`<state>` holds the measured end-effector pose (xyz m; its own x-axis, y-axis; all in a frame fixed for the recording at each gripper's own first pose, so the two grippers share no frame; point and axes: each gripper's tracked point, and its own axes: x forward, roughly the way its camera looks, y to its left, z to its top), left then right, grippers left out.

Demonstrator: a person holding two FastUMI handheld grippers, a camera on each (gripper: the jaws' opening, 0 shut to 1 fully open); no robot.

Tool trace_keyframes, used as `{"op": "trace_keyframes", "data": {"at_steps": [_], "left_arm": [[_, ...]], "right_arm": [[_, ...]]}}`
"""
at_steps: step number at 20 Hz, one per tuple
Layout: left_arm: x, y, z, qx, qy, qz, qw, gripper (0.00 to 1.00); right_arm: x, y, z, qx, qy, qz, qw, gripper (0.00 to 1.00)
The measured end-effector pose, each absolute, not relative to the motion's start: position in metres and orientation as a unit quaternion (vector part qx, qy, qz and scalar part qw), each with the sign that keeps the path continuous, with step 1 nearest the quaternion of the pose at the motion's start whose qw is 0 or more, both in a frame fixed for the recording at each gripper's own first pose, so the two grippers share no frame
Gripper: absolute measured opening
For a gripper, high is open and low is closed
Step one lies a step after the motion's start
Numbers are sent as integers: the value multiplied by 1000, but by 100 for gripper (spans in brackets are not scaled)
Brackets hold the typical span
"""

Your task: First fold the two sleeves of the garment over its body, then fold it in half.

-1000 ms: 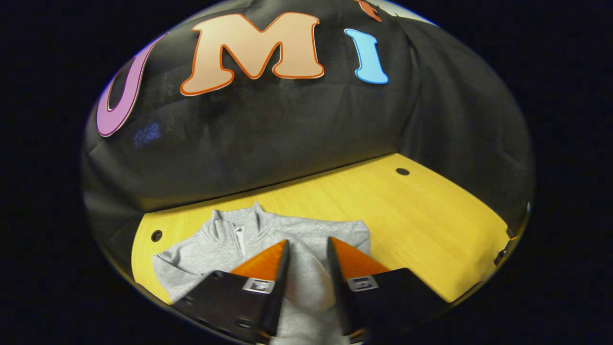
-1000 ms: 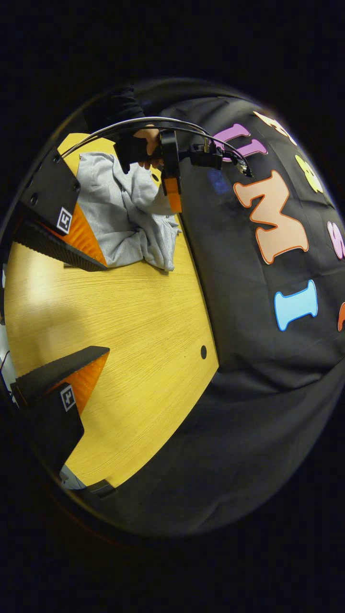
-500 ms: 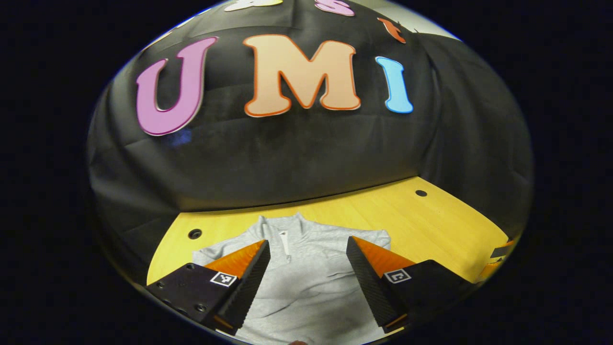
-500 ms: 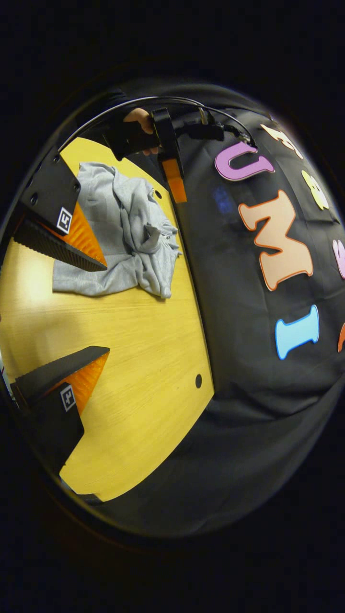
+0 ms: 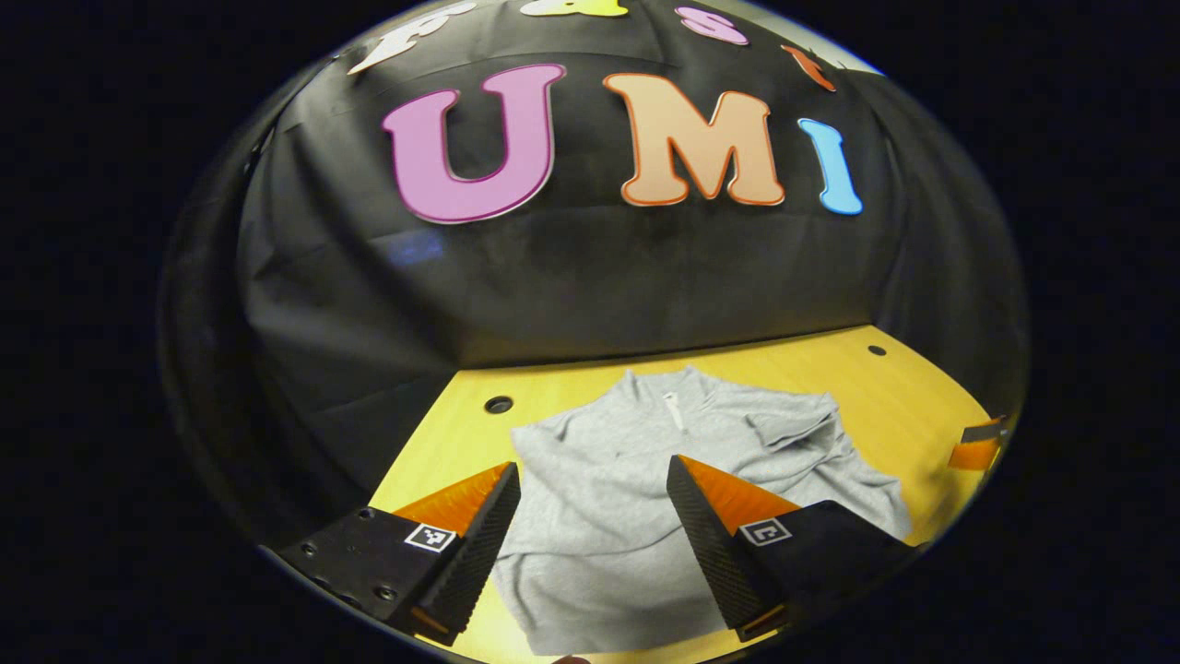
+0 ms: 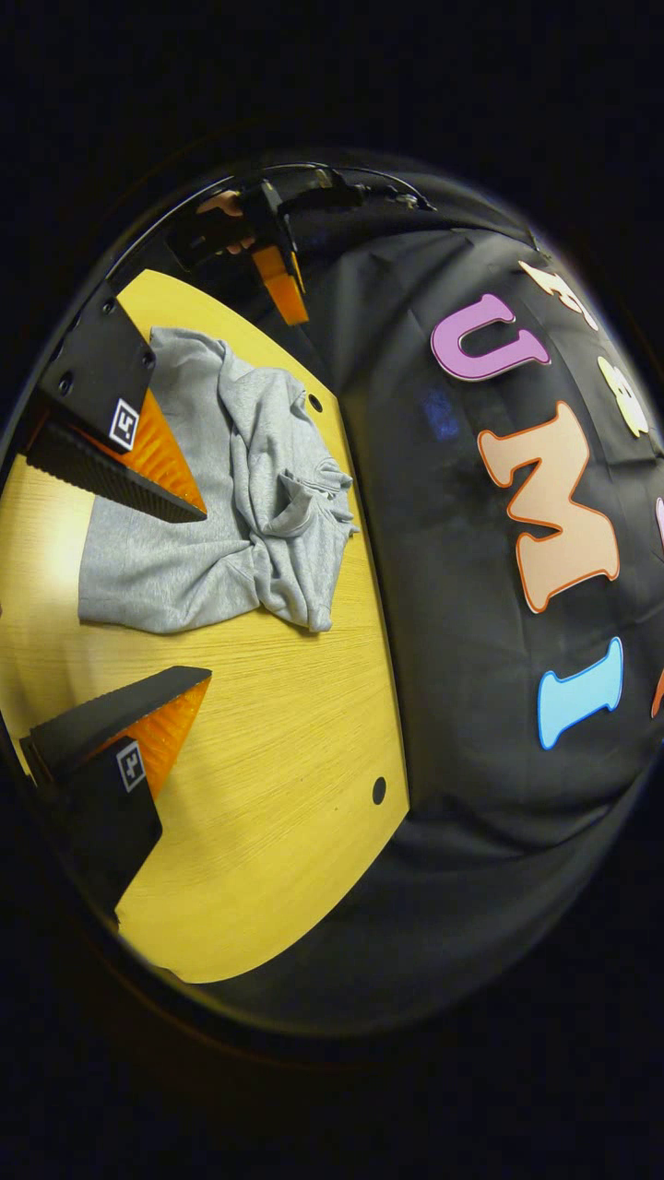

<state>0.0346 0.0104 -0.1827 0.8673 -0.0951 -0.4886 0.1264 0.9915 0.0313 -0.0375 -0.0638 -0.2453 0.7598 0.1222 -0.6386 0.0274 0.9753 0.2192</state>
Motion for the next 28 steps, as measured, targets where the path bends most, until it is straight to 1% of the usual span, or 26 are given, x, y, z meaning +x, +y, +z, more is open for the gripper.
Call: {"op": "trace_keyframes", "data": {"at_steps": [2,4,5,7,8,9,10,11,12,13,16,17,18,20,21,22,23,24,25,26,27,28], "left_arm": [[17,33,-197,24,268,-40,962,95],[-2,47,-217,14,292,-36,956,95],[-12,51,-230,8,304,-35,952,95],[-33,60,-257,6,334,-32,942,96],[-45,64,-272,7,352,-31,935,96],[-55,67,-286,8,367,-31,930,95],[-64,68,-299,9,383,-32,923,96],[-70,70,-310,8,396,-32,918,96],[-75,70,-318,6,407,-33,913,96],[-81,68,-327,3,417,-33,908,96],[-85,61,-339,-14,430,-43,902,96],[-81,59,-337,-20,424,-47,904,96],[-85,60,-339,-22,429,-51,901,93],[-86,57,-339,-35,436,-57,897,94],[-84,57,-342,-34,440,-58,896,94],[-83,57,-342,-32,441,-60,895,94],[-84,56,-342,-30,441,-61,895,93],[-82,53,-341,-31,437,-60,897,90],[-82,49,-341,-32,436,-65,897,89],[-83,44,-341,-32,432,-72,898,78],[-80,42,-341,-31,429,-74,900,71],[-80,39,-341,-30,426,-81,900,57]], "right_arm": [[-36,-60,-251,96,348,25,932,98],[-37,-59,-259,80,354,23,931,98],[-39,-58,-263,73,358,22,931,94],[-43,-58,-272,62,366,20,928,94],[-46,-56,-278,58,371,19,926,98],[-48,-56,-284,55,378,18,924,98],[-50,-55,-292,50,384,17,922,94],[-53,-56,-299,45,392,14,919,94],[-57,-56,-306,41,400,12,916,98],[-59,-56,-312,38,406,10,913,98],[-67,-58,-330,21,425,4,905,98],[-69,-59,-337,12,431,3,902,94],[-72,-59,-342,6,441,5,897,98],[-74,-57,-353,-3,456,10,890,98],[-75,-56,-357,-6,463,11,886,98],[-75,-52,-359,-1,467,14,884,94],[-73,-52,-360,5,468,12,884,98],[-73,-51,-359,7,470,15,883,96],[-73,-50,-360,1,472,19,882,96],[-73,-48,-363,1,473,28,880,96],[-73,-43,-360,1,473,35,880,89],[-73,-38,-360,-2,474,43,879,78]]}}
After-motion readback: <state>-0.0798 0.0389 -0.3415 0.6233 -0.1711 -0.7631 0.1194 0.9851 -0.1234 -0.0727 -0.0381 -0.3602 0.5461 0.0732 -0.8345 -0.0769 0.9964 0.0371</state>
